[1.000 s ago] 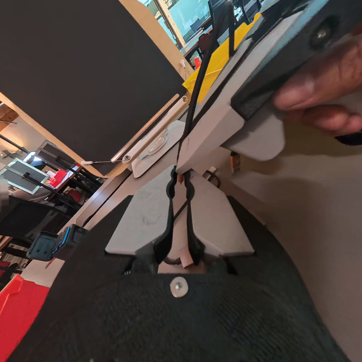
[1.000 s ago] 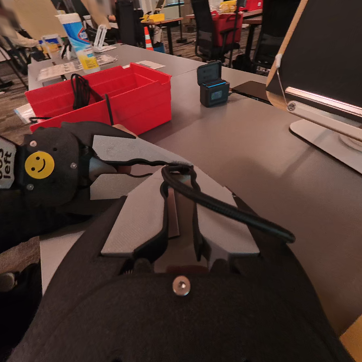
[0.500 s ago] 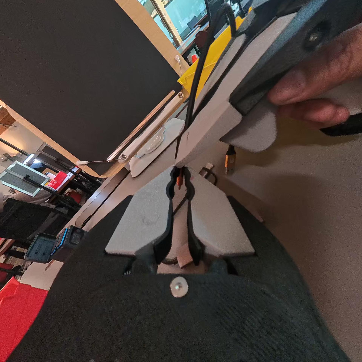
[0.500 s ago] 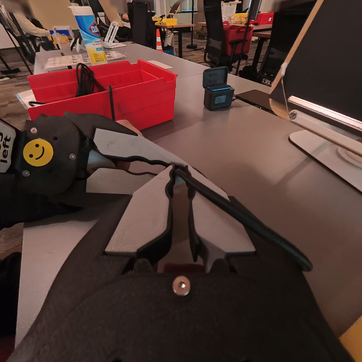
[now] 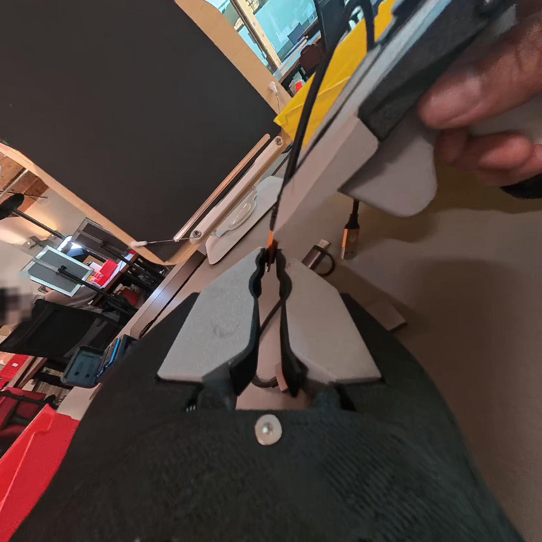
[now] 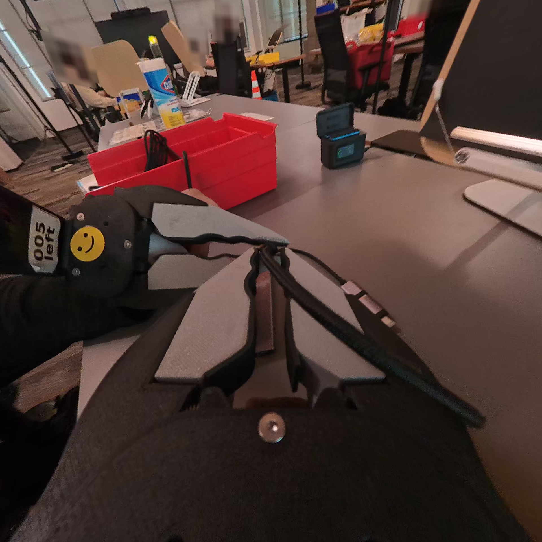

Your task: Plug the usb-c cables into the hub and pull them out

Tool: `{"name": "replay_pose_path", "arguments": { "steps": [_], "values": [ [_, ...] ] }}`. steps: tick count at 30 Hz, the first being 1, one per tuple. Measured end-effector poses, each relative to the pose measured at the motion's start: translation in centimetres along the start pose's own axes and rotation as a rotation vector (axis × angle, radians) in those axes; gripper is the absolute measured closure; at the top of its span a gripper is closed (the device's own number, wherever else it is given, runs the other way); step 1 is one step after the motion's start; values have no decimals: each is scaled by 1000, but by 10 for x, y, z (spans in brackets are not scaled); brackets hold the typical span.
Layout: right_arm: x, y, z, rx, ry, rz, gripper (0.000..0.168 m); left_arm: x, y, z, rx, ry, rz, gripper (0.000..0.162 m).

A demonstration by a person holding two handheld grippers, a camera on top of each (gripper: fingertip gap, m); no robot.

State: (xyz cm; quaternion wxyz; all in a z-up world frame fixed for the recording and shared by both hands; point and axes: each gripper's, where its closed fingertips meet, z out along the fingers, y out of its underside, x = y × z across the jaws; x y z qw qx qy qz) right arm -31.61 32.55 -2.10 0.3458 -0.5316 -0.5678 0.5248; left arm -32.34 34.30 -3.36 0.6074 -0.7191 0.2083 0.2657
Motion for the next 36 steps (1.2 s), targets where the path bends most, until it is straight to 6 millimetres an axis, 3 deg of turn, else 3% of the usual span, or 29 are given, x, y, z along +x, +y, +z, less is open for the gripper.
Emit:
{"name": "replay_pose_path", "arguments": {
  "steps": [4,12,14,16,20,25,30,36],
  "values": [
    [0,0,-1,-6,14,-30,168,0,0,-2,3,33,-51,158],
    [-5,2,0,-12,0,-36,168,-5,10,-6,-62,62,29,159],
    [-6,0,0,2,-16,-13,158,-2,9,-7,-59,71,60,159],
    [-3,1,-1,-1,-7,2,162,-2,5,-8,-44,54,86,159],
    [-1,2,-1,0,-19,50,154,0,-5,-10,2,43,115,159],
    [-3,-1,-2,28,-84,150,143,-4,-15,-18,69,13,148,158],
    [-16,-8,-5,72,-251,299,144,-7,-27,-30,151,-2,151,158],
    [-35,-27,-15,166,-410,345,145,-8,-37,-42,235,37,88,158]
  ]
}}
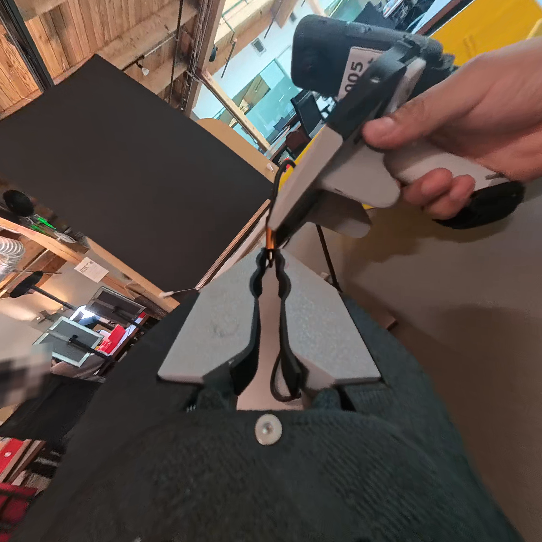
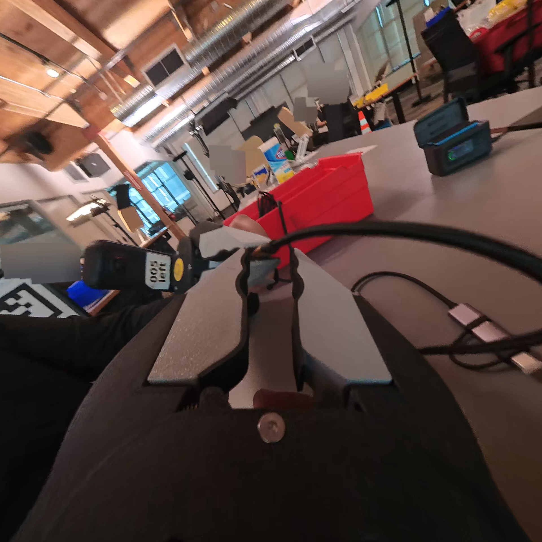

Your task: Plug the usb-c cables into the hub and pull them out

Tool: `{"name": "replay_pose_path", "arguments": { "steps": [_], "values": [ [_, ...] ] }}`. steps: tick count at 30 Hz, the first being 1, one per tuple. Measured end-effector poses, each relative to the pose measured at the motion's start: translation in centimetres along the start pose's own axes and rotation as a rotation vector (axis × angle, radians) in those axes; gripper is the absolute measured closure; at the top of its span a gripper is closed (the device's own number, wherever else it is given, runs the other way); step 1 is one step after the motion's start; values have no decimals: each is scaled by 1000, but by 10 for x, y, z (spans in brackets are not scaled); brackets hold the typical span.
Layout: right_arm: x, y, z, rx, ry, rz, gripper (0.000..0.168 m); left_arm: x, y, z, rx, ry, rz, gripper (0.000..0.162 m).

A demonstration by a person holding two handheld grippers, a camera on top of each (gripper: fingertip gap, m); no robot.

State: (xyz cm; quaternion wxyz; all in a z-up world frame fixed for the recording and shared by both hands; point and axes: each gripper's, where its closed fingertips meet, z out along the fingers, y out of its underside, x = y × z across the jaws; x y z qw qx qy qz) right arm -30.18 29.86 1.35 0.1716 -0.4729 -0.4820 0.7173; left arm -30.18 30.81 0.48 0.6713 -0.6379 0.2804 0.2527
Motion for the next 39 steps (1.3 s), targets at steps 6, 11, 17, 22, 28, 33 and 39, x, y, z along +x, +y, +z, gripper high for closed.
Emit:
{"name": "replay_pose_path", "arguments": {
  "steps": [6,11,17,22,28,33,39],
  "values": [
    [-1,1,-1,-11,14,-38,161,13,3,-2,-8,58,-3,158],
    [17,2,-5,-59,249,-261,165,21,30,2,-235,183,-116,141],
    [43,9,-11,-156,491,-417,165,39,71,-8,-541,478,-39,132],
    [54,9,-18,-185,581,-457,165,50,102,-5,-708,629,78,137],
    [72,24,-22,-321,719,-552,165,60,105,-6,-756,818,88,160],
    [74,27,-22,-336,719,-545,165,54,111,-12,-801,875,136,139],
    [75,27,-22,-304,674,-449,165,56,116,-9,-742,929,83,140]
  ]
}}
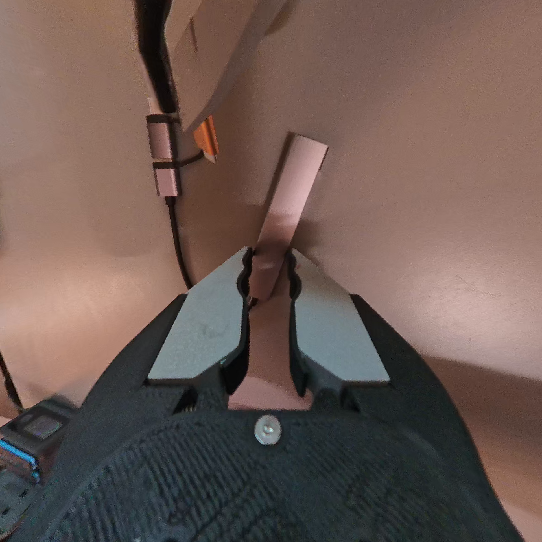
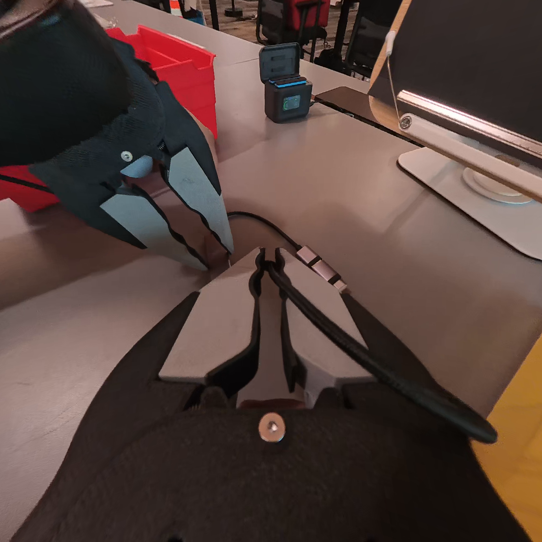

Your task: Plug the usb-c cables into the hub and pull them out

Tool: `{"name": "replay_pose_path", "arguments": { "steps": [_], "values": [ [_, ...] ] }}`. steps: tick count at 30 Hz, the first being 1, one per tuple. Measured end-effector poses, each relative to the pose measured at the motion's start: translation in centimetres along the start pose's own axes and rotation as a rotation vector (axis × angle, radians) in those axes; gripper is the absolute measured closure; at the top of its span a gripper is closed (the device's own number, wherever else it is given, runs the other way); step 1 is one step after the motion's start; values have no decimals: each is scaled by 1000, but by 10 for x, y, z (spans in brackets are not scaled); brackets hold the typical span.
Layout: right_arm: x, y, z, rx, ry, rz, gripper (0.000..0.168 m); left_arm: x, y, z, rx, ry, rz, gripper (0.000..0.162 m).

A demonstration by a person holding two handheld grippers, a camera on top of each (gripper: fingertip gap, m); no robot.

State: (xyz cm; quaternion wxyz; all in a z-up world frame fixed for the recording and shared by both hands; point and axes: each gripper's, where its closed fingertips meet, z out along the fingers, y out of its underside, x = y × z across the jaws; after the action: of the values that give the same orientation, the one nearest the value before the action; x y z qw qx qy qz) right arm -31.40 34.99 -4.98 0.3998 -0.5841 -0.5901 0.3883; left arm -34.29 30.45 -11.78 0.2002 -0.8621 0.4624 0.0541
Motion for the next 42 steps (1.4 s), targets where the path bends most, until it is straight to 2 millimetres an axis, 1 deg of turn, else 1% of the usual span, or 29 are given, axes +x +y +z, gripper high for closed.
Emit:
{"name": "replay_pose_path", "arguments": {
  "steps": [2,4,6,8,11,12,14,15,17,18,21,24,26,27,28,29,31,35,36,37,39,41,42],
  "values": [
    [1,2,1,-8,2,3,165,0,0,0,26,25,-13,140],
    [0,8,4,-45,1,-10,164,-1,-2,1,65,28,-25,140],
    [-3,16,8,-89,0,-43,156,-1,-7,2,120,20,-39,141],
    [0,22,10,-130,44,-95,168,-3,-10,4,135,16,-86,141],
    [6,29,11,-169,86,-110,168,-1,-5,0,95,-13,-93,141],
    [8,30,12,-174,86,-98,165,2,-4,-4,85,-10,-94,142],
    [6,29,12,-166,66,-70,143,5,-7,-17,102,9,-123,142],
    [5,28,11,-158,52,-59,139,3,-8,-25,114,6,-148,142],
    [1,25,10,-140,21,-45,141,-3,-7,-39,125,12,-222,142],
    [-1,24,10,-131,6,-38,141,-2,-5,-44,126,40,-255,142],
    [-4,18,7,-96,-21,-26,141,-2,1,-51,114,72,-318,142],
    [-14,8,3,-40,-71,-51,140,-4,8,-54,109,103,-390,142],
    [-31,2,-1,0,-160,-95,137,-1,10,-55,123,149,-430,142],
    [-41,-1,-3,17,-202,-130,133,1,9,-57,143,177,-447,142],
    [-48,-1,-4,22,-223,-174,133,3,7,-58,165,210,-463,142],
    [-51,1,-4,17,-220,-224,134,6,4,-61,190,244,-476,142],
    [-60,4,-3,6,-216,-326,131,11,-4,-66,242,296,-495,142],
    [-58,9,3,-18,-96,-516,134,26,-9,-69,240,392,-496,142],
    [-59,11,4,-24,-81,-551,138,29,-9,-69,237,408,-499,142],
    [-61,11,4,-28,-72,-580,146,29,-10,-68,236,409,-502,142],
    [-61,16,5,-50,-57,-628,150,27,-9,-66,239,396,-502,142],
    [-60,17,6,-55,-51,-635,154,24,-10,-66,260,358,-498,142],
    [-61,17,5,-55,-64,-621,159,22,-12,-68,276,322,-493,150]
  ]
}}
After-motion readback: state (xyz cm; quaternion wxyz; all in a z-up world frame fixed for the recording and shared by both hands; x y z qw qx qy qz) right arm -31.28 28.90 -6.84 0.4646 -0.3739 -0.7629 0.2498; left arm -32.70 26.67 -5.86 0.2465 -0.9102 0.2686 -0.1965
